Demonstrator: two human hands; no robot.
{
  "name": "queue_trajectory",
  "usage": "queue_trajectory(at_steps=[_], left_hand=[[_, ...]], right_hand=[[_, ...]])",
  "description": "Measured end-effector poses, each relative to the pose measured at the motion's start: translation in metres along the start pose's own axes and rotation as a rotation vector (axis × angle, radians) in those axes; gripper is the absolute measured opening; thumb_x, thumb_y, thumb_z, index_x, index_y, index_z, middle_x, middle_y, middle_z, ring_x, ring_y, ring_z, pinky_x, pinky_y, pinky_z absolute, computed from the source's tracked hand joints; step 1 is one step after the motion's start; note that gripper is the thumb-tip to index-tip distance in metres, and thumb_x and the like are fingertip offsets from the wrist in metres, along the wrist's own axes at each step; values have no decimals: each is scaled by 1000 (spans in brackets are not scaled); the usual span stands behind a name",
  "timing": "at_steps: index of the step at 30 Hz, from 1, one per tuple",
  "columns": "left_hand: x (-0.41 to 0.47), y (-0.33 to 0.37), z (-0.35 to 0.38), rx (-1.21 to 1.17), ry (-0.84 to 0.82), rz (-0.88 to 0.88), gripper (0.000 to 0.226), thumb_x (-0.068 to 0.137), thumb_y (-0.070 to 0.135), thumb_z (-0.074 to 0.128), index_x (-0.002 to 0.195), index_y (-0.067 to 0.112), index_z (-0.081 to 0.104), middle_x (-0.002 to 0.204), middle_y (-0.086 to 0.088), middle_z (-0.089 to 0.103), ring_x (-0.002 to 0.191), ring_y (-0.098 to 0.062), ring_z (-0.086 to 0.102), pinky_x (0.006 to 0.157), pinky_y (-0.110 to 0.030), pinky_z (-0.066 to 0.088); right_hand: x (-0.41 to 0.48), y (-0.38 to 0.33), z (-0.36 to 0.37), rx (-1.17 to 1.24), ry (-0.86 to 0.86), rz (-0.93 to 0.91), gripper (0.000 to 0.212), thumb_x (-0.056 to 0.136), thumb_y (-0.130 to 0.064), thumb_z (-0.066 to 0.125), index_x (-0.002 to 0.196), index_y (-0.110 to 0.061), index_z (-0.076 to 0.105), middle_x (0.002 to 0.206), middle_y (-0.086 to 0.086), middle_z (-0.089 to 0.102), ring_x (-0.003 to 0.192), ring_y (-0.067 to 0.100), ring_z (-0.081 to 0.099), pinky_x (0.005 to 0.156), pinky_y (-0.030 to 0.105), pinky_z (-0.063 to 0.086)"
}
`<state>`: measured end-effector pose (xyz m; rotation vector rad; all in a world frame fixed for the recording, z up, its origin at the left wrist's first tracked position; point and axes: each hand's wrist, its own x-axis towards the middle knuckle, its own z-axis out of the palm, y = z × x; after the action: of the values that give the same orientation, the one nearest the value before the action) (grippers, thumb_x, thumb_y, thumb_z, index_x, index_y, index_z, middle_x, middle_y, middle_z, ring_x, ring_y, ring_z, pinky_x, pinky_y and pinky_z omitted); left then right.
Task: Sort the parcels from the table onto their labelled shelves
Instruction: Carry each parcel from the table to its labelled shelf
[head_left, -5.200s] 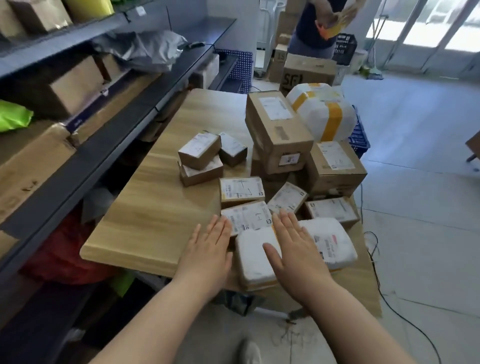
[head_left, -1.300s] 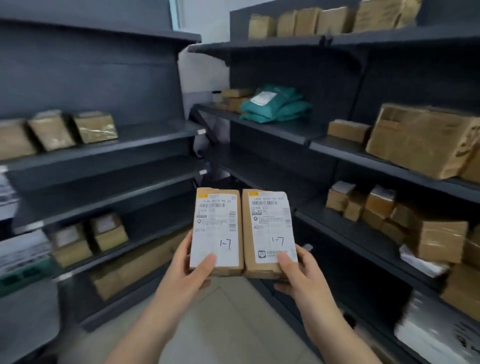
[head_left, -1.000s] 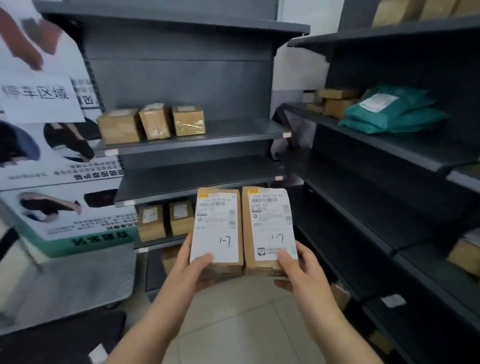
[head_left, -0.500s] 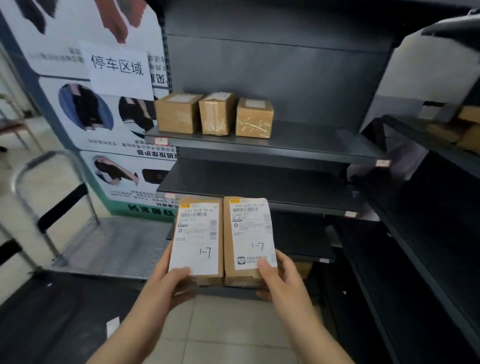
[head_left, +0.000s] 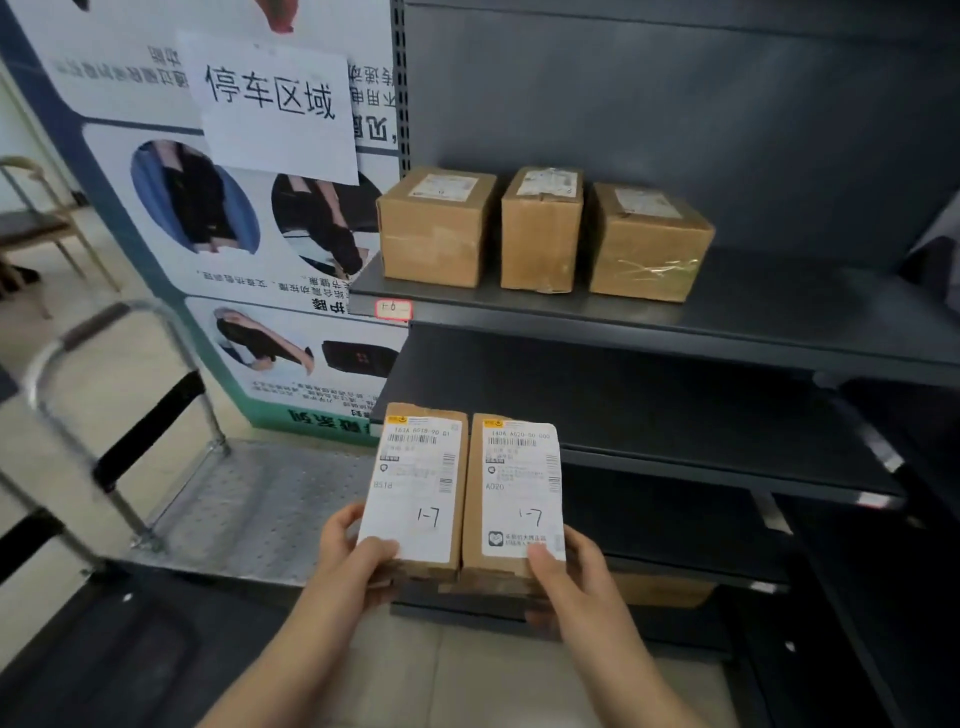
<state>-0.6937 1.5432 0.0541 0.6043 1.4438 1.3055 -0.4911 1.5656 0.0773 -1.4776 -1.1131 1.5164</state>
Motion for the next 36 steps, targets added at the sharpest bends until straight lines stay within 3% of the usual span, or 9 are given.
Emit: queue_trajectory(at_steps=[3, 5, 11, 15, 18, 22, 26, 31, 36], left_hand=[[48, 12, -9, 21, -54, -25, 52, 82, 8, 60, 126, 23, 37, 119, -10, 59, 88, -28, 61, 70, -40, 50], [74, 15, -13, 30, -85, -47, 44, 92, 1, 49, 128, 23, 37, 121, -11, 58, 94, -29, 61, 71, -39, 51], [118, 16, -16, -41, -98, -152, 42, 94, 3, 48, 132, 16, 37, 122, -13, 57, 102, -28, 60, 75, -38, 53], [143, 12, -13, -57, -74, -210, 39, 93, 2, 49, 129, 15, 39, 122, -14, 57, 105, -30, 60, 84, -46, 52], [161, 13, -9, -34, -25, -230, 37, 93, 3, 50, 128, 15, 42, 117, -14, 61, 101, -29, 63, 80, -42, 53], [190, 13, -3, 12, 27, -236, 35, 93, 4, 51, 126, 16, 49, 106, -16, 68, 84, -24, 68, 72, -34, 53], [215, 13, 10, 90, 75, -198, 28, 95, 10, 53, 122, 15, 51, 99, -12, 68, 81, -22, 66, 74, -34, 55], [246, 1, 11, 315, 115, -159, 40, 94, 24, 57, 132, 19, 47, 110, -18, 66, 81, -25, 66, 70, -38, 55], [257, 0, 11, 459, 205, -97, 73, 76, 63, 58, 137, 26, 43, 113, 0, 65, 98, -24, 65, 89, -51, 52]], right_hand=[[33, -5, 23, 49, 61, 46, 38, 89, -33, 60, 124, -31, 44, 108, -13, 61, 98, 10, 60, 80, 35, 55], [50, -5, 35, 87, 101, 73, 37, 89, -31, 61, 123, -30, 46, 107, -10, 62, 98, 12, 61, 81, 37, 55], [90, -6, 50, 123, 158, 105, 27, 89, -26, 62, 112, -30, 49, 100, -10, 64, 90, 12, 65, 68, 28, 55], [122, -3, 51, 137, 144, 141, 20, 87, -25, 64, 101, -32, 51, 99, -7, 64, 91, 15, 65, 73, 32, 57], [149, -4, 52, 155, 124, 177, 16, 88, -25, 63, 95, -33, 52, 96, -7, 65, 89, 13, 65, 74, 32, 56], [189, -6, 53, 141, 73, 220, 17, 90, -27, 61, 105, -28, 55, 103, -4, 67, 89, 12, 66, 71, 29, 57], [228, -3, 56, 67, 51, 232, 26, 91, -30, 60, 115, -22, 55, 108, -1, 66, 90, 13, 67, 71, 27, 57], [264, -3, 59, 60, 59, 232, 44, 90, -29, 61, 130, -16, 46, 119, 5, 61, 95, 14, 64, 79, 28, 56], [276, -4, 62, -189, 100, 136, 51, 90, -35, 60, 136, -21, 42, 124, -6, 52, 105, 12, 53, 87, 30, 45]])
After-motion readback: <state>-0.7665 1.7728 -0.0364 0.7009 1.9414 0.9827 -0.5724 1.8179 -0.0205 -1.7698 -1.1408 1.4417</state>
